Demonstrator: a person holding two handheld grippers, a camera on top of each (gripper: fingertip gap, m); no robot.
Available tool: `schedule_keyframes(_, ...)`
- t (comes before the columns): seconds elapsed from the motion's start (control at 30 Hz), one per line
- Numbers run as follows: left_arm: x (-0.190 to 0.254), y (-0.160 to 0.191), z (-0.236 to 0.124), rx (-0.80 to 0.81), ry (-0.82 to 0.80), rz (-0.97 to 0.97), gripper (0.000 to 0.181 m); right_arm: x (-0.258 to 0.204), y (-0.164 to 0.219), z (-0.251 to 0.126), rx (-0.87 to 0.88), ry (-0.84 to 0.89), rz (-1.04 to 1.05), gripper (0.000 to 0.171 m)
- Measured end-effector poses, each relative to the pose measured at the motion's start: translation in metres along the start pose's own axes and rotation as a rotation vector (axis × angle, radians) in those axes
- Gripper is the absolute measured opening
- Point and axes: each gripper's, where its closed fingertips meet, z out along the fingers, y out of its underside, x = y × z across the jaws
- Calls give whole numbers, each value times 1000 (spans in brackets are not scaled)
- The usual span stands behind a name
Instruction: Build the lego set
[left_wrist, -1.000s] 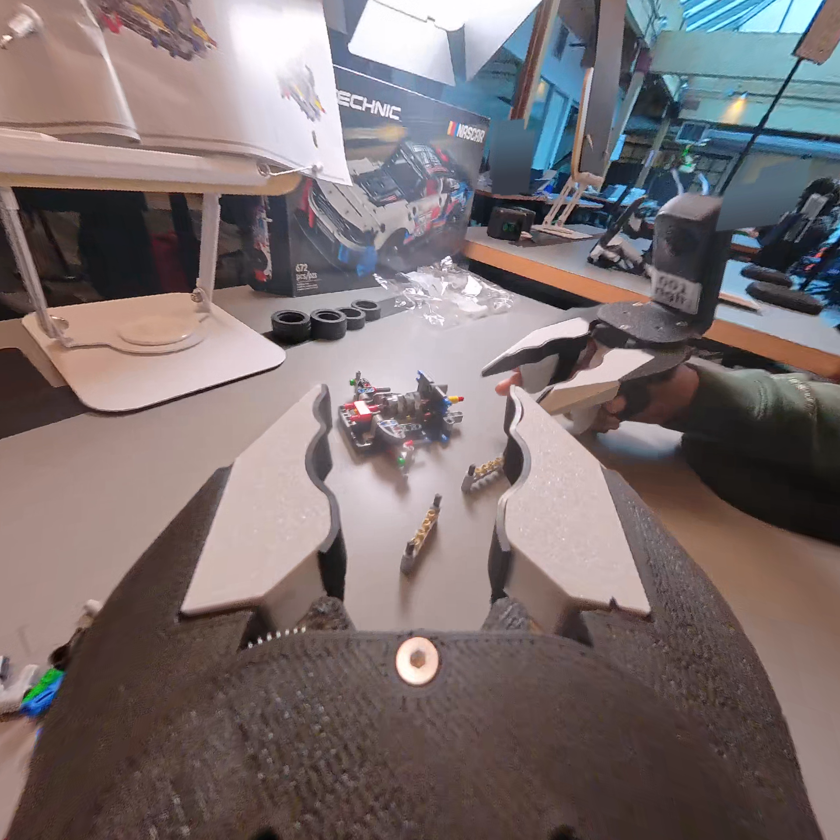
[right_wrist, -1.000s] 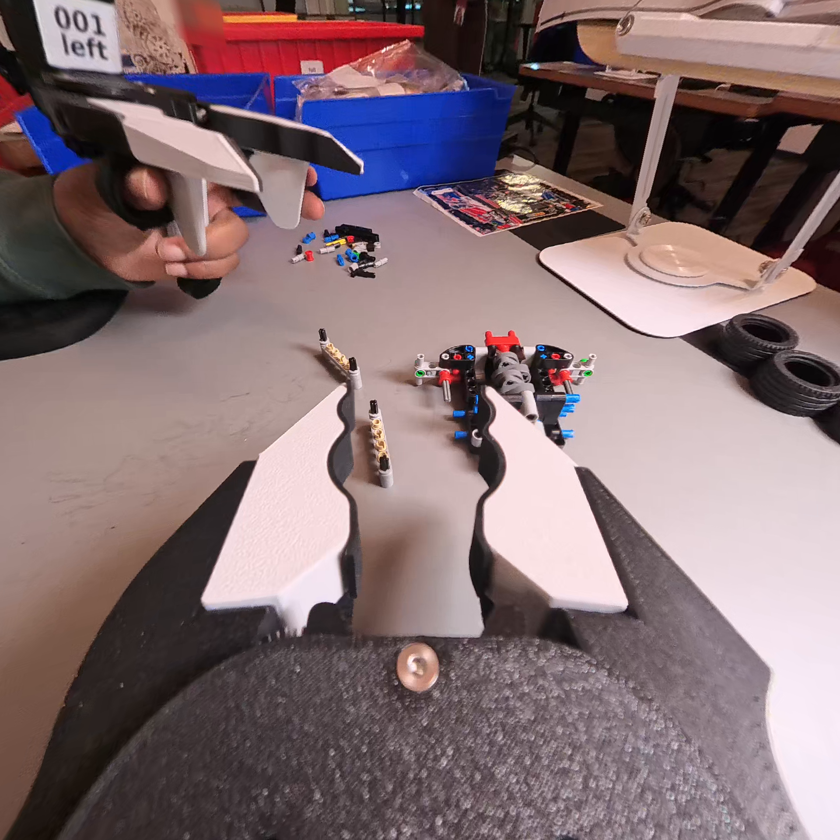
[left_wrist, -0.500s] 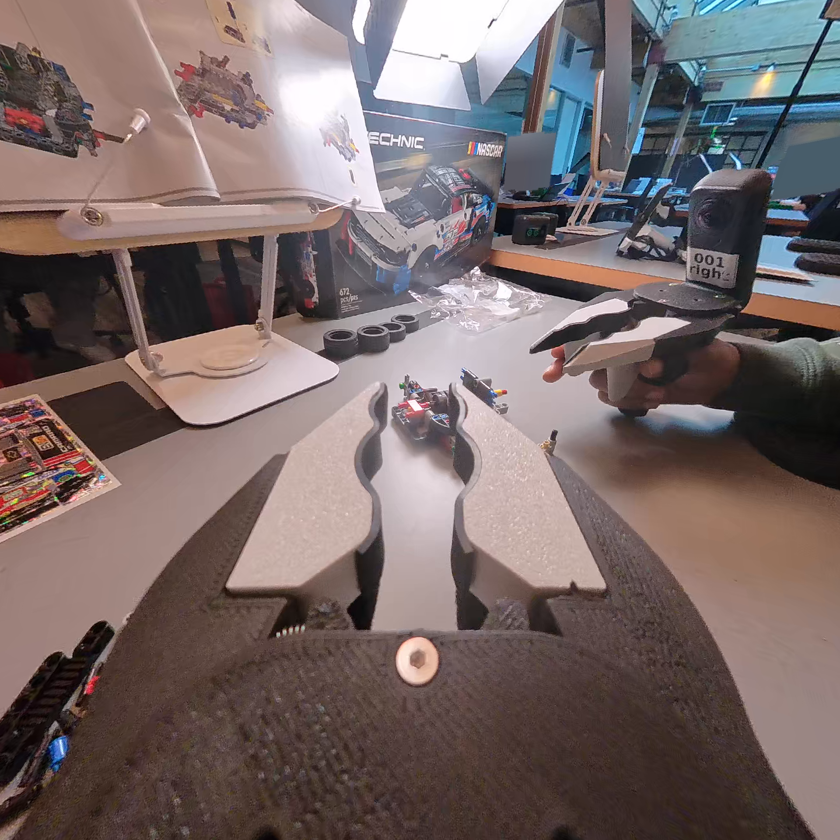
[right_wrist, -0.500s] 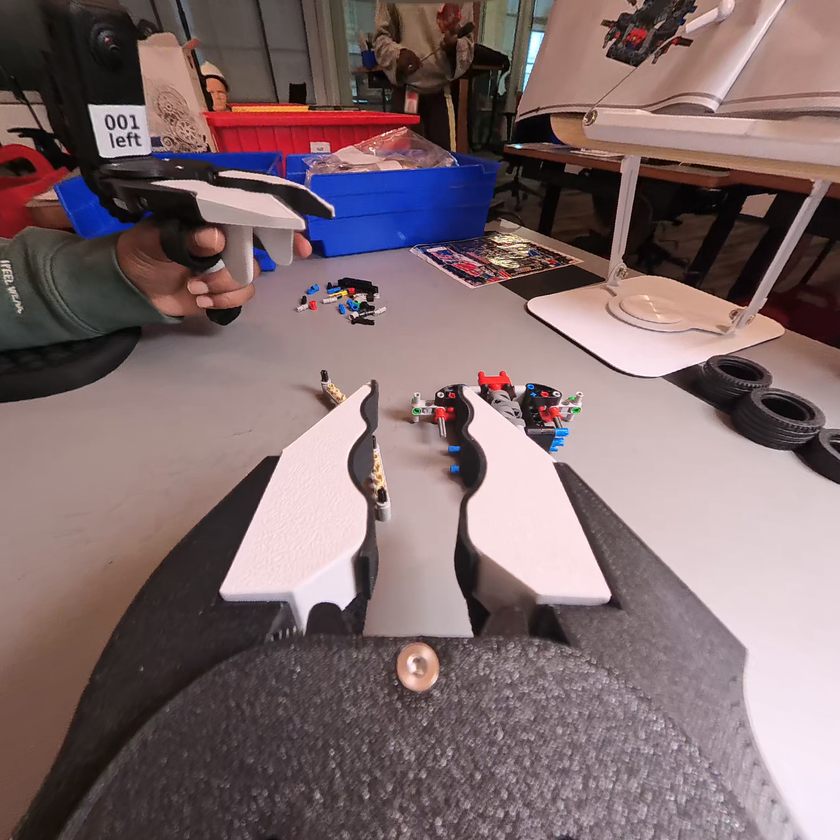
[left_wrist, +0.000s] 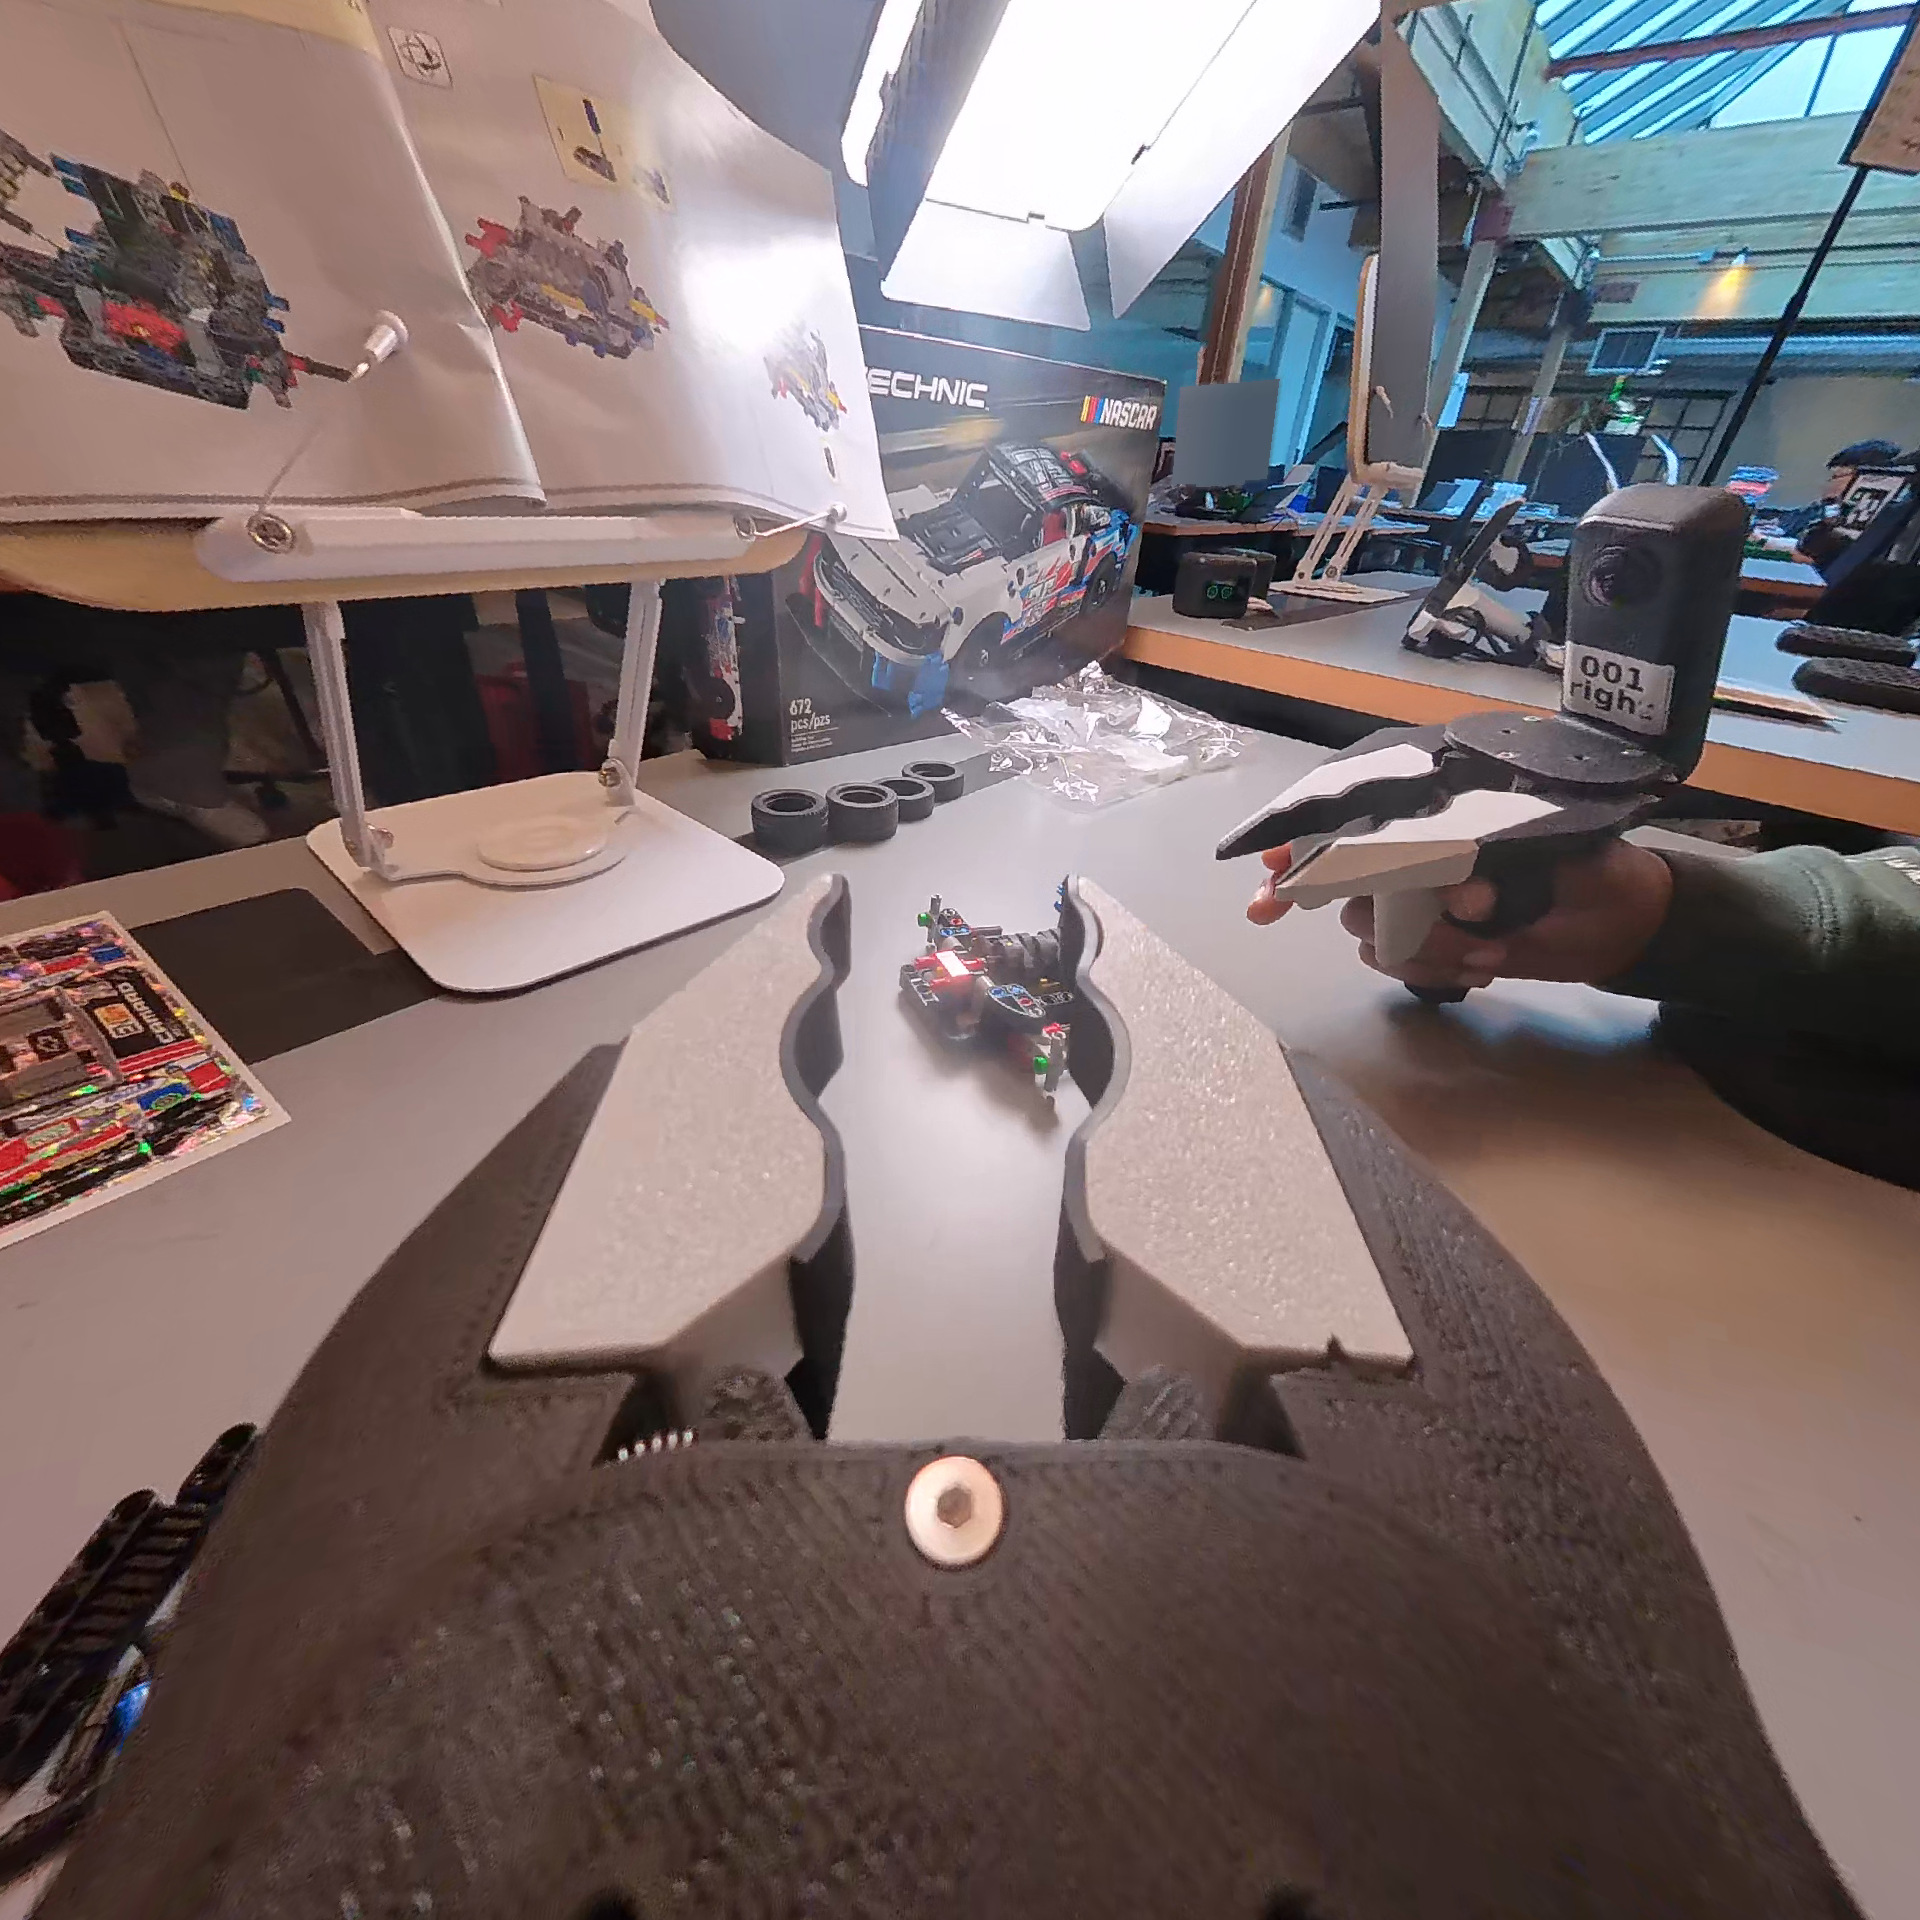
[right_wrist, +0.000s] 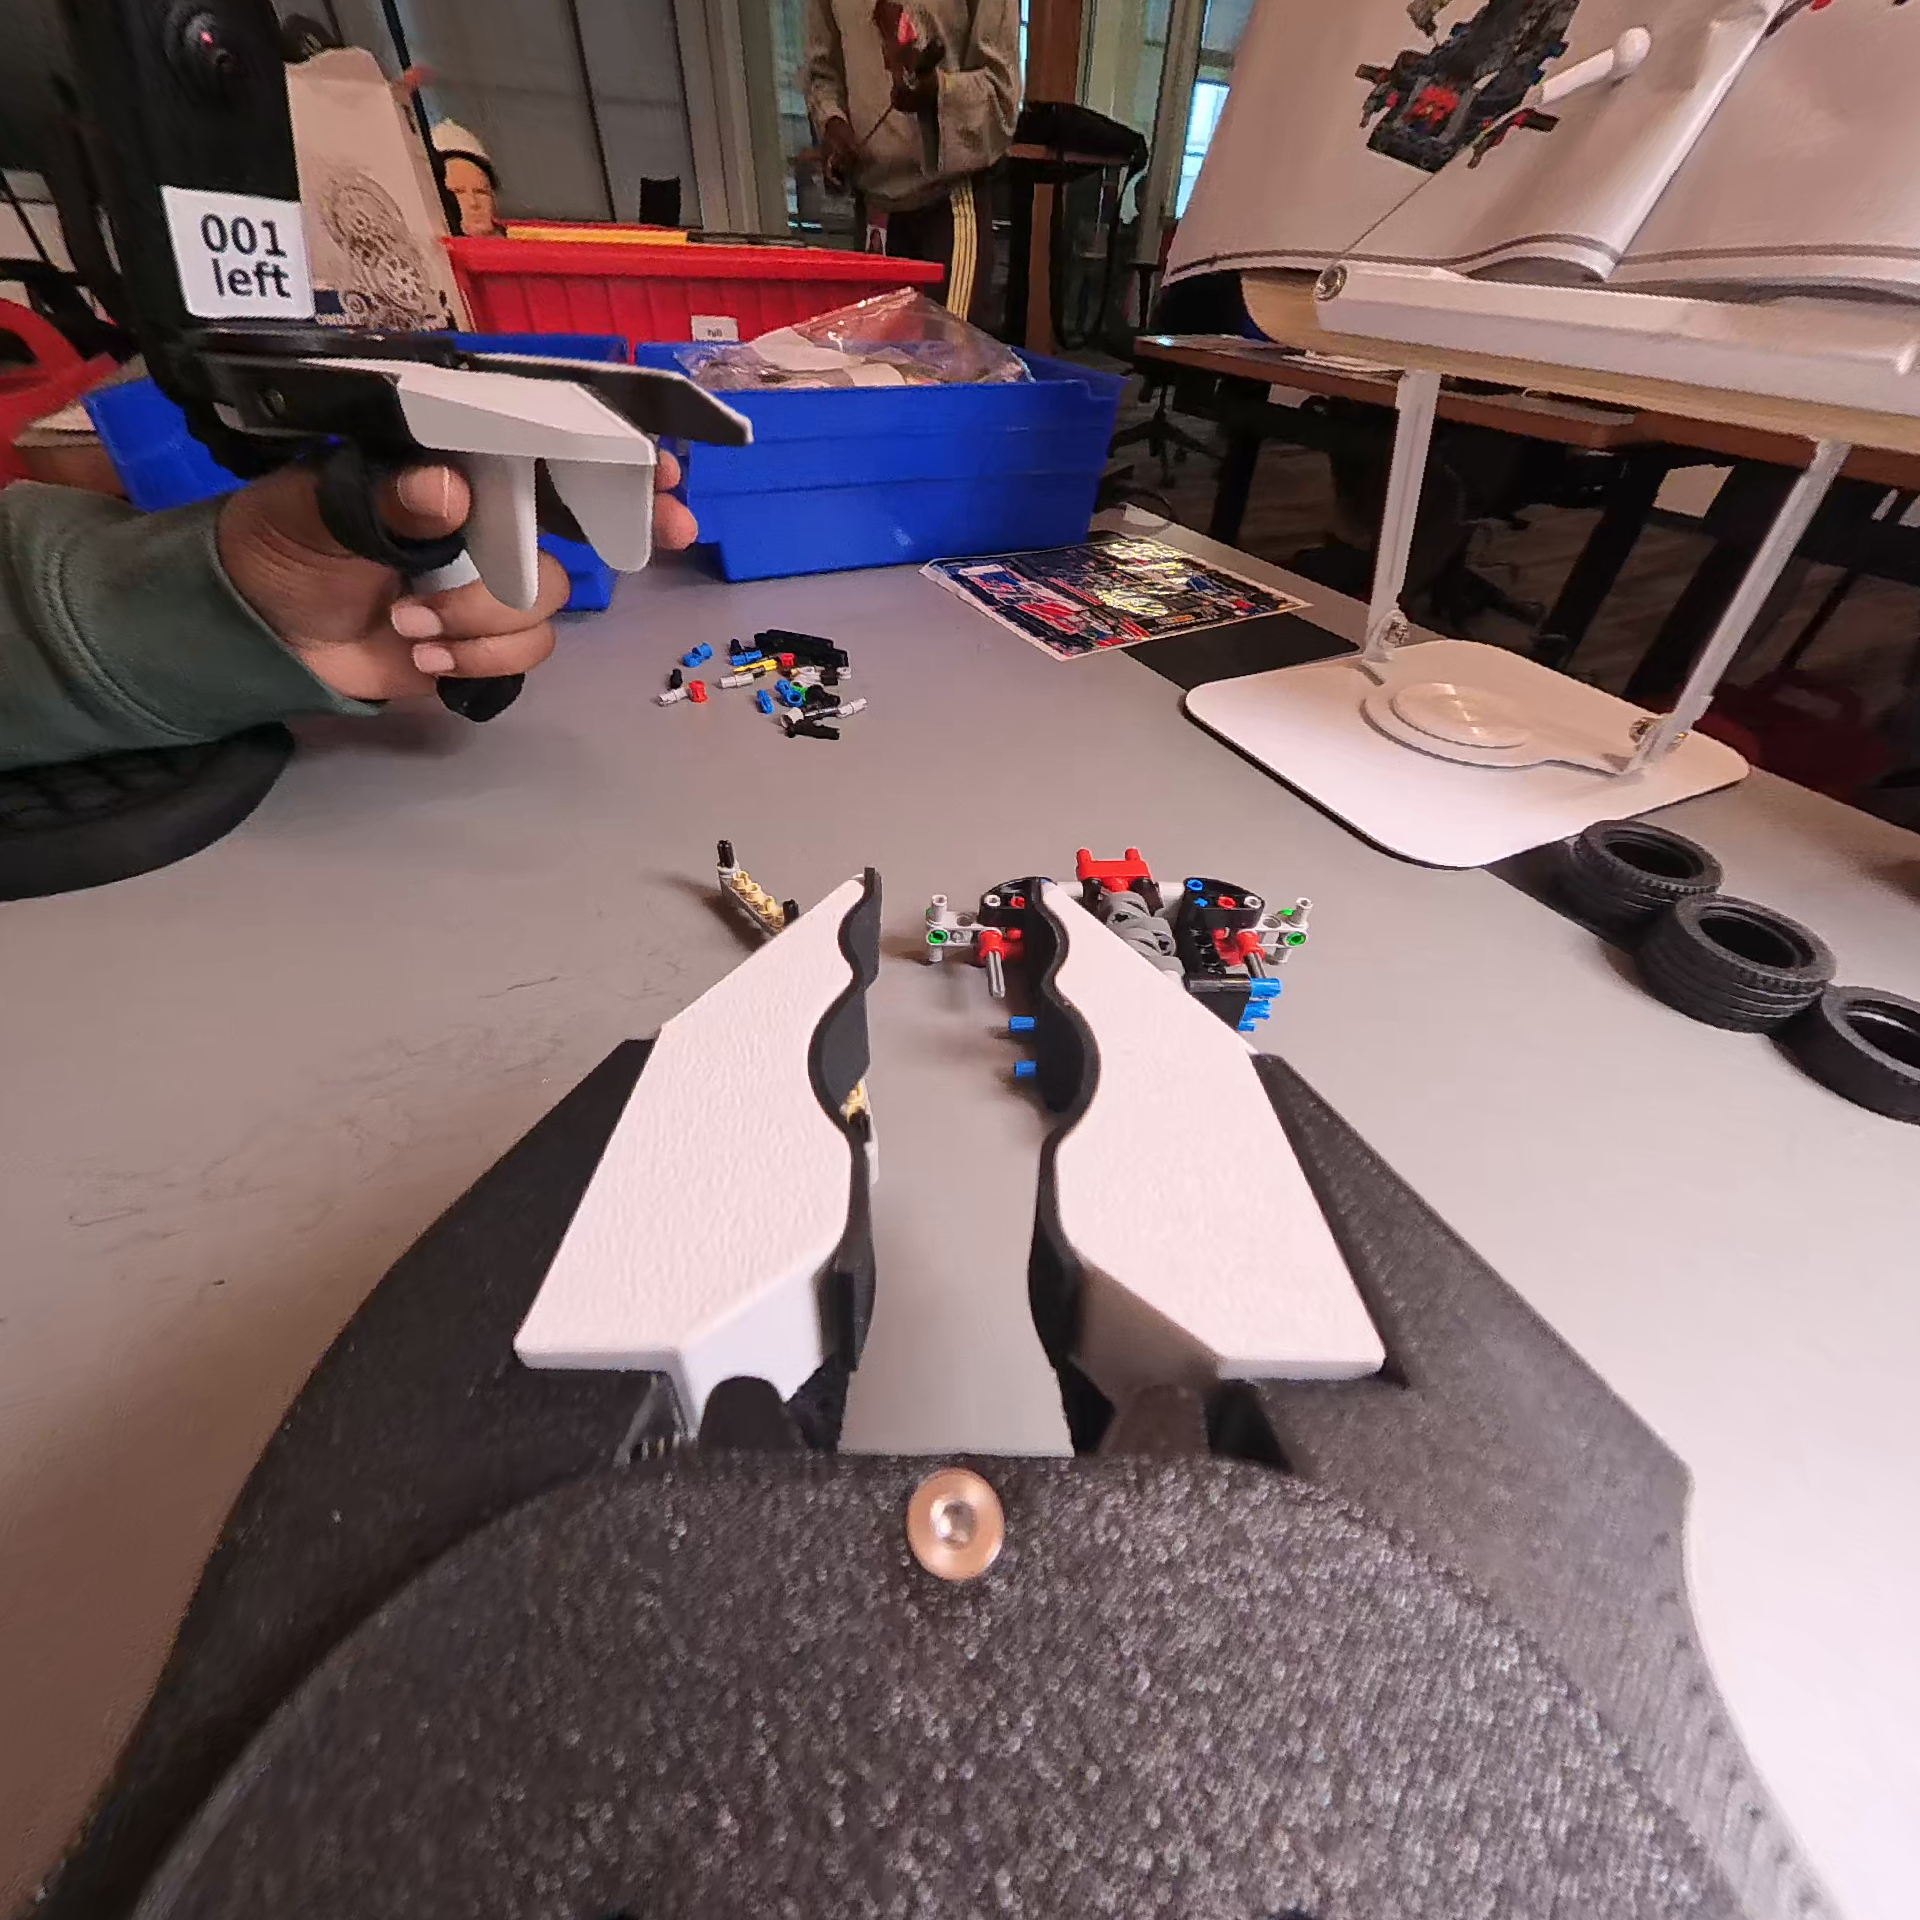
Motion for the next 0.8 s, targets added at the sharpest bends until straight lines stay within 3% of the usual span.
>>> schedule_keyframes(0.57, -7, 5, 1, -13, -18, -33, 39, 5, 5, -2, -30, 10, -10, 25)
schedule_keyframes(0.8, -5, 12, 3, -44, -16, -31, 39, 25, 19, -5, -124, 116, 11, 30)
